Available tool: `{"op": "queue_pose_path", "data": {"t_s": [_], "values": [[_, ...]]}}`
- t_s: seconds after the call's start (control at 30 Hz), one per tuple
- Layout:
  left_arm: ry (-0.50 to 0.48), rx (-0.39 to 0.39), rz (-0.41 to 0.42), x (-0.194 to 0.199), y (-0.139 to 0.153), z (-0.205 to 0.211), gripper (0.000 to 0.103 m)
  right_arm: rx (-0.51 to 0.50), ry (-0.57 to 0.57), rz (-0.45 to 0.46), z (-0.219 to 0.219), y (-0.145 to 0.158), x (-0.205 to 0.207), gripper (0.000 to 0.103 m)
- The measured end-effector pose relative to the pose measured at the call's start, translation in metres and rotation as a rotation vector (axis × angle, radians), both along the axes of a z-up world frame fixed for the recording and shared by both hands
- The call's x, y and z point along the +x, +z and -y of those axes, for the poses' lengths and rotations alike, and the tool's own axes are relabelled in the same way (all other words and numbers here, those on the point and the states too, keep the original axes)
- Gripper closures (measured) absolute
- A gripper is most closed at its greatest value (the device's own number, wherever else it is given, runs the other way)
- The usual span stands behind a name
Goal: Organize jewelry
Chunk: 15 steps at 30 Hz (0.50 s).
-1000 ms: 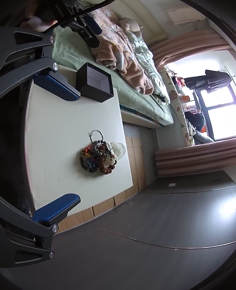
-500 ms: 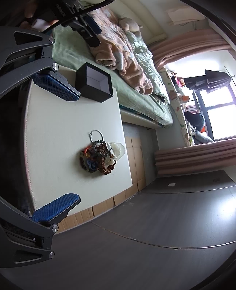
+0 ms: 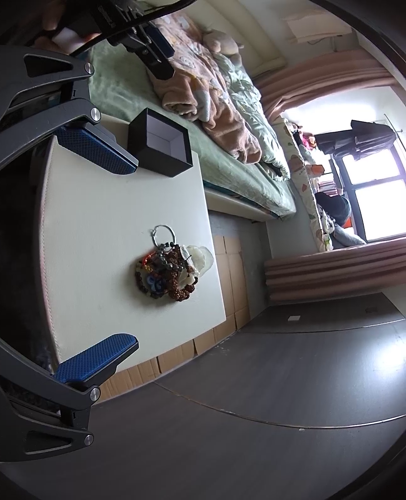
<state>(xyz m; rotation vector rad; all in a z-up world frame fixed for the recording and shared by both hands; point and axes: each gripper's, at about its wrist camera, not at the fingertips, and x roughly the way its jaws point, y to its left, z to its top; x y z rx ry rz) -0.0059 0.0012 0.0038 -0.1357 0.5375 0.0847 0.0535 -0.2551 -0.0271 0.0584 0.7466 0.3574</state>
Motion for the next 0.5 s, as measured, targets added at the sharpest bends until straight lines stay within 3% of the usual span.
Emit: {"op": "queue_pose_path", "data": {"t_s": [0.5], "values": [[0.011, -0.039, 0.011, 0.024, 0.001, 0.001, 0.001, 0.06, -0.048, -0.011, 0.01, 0.003, 0.022, 0.0]]}}
